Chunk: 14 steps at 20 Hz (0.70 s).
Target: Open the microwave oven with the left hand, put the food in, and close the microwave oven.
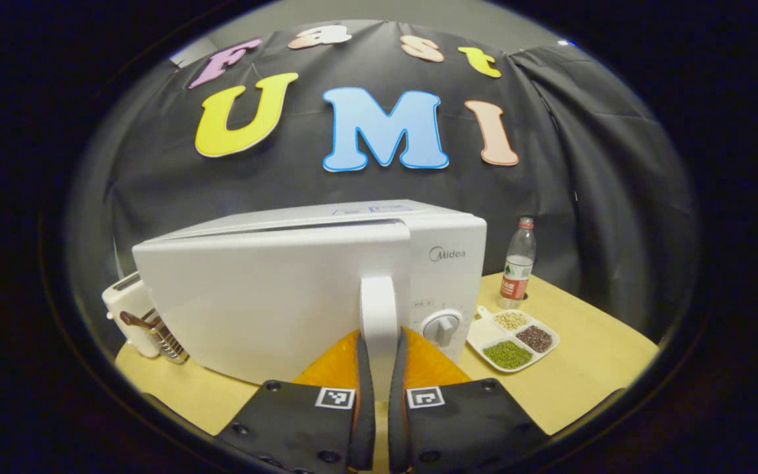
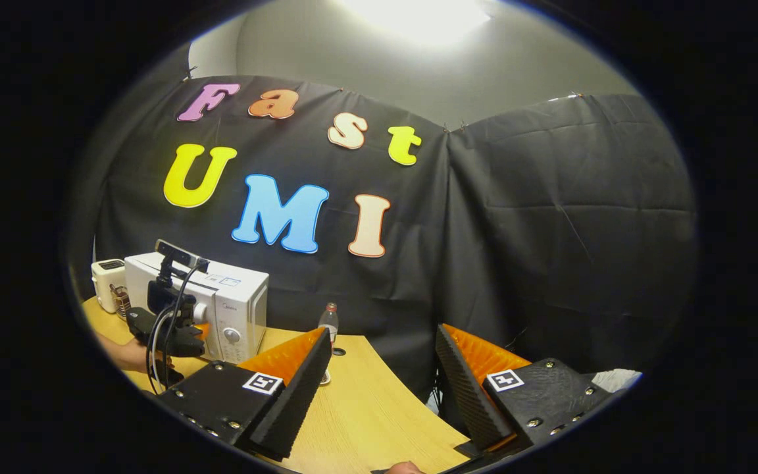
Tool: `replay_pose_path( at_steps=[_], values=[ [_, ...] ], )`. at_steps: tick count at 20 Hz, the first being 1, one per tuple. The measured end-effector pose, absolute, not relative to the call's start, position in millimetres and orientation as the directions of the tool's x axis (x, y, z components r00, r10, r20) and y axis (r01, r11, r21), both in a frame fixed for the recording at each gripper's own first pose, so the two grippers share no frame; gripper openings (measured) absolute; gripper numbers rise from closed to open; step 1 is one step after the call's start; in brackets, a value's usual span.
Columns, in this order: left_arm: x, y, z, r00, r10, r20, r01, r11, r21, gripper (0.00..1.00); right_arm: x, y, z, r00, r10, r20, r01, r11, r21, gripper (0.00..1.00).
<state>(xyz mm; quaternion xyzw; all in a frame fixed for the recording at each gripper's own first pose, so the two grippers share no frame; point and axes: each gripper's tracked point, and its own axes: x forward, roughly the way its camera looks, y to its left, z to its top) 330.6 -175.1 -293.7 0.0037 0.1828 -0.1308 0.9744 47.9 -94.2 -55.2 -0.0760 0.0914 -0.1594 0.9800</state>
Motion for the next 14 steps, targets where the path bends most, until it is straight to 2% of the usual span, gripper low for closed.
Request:
replay_pose_path(
  at_steps=[1, 2, 6, 9, 12, 14],
  values=[
    [319, -170, -293, 0.894, -0.250, -0.371, 0.256, 0.966, -0.034, 0.12, 49, -91, -55, 0.939, -0.307, -0.156, 0.282, 0.945, -0.163, 0.97],
    [309, -165, -293, 0.894, -0.256, -0.368, 0.260, 0.965, -0.040, 0.17, 50, -87, -56, 0.944, -0.289, -0.156, 0.266, 0.952, -0.153, 0.97],
    [277, -147, -288, 0.881, -0.250, -0.401, 0.253, 0.966, -0.048, 0.14, 48, -77, -49, 0.966, -0.226, -0.129, 0.212, 0.971, -0.114, 0.97],
    [252, -126, -284, 0.886, -0.209, -0.414, 0.212, 0.976, -0.039, 0.12, 39, -70, -47, 0.979, -0.169, -0.118, 0.157, 0.982, -0.102, 0.97],
    [224, -103, -281, 0.892, -0.154, -0.424, 0.162, 0.987, -0.018, 0.17, 26, -66, -46, 0.987, -0.112, -0.116, 0.102, 0.991, -0.086, 0.96],
    [206, -83, -279, 0.896, -0.107, -0.431, 0.117, 0.993, -0.004, 0.14, 18, -62, -44, 0.991, -0.071, -0.109, 0.064, 0.995, -0.072, 0.97]
  ],
)
